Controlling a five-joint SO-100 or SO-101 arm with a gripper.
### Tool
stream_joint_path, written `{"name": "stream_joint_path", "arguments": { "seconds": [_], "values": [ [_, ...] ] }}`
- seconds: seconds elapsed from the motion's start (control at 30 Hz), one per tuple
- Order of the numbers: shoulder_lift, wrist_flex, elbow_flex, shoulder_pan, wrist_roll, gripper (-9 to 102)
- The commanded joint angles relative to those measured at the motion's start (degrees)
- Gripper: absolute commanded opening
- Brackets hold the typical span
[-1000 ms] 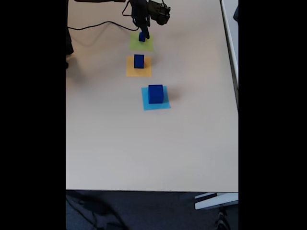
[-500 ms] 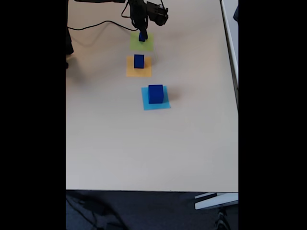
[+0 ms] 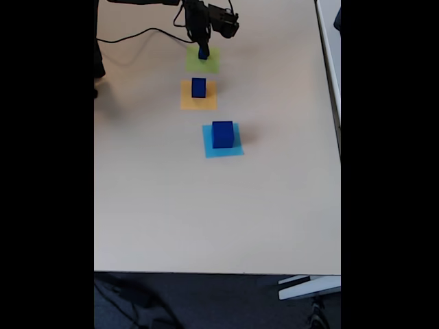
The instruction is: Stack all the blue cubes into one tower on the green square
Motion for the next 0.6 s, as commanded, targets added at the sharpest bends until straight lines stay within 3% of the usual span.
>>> {"name": "stream_joint_path", "arguments": {
  "seconds": [0.0,0.57],
  "values": [
    [0.9,0.2,-0.1,-0.1,-0.5,18],
    [1.4,0.5,0.7,0.7,-1.7,13]
  ]
}}
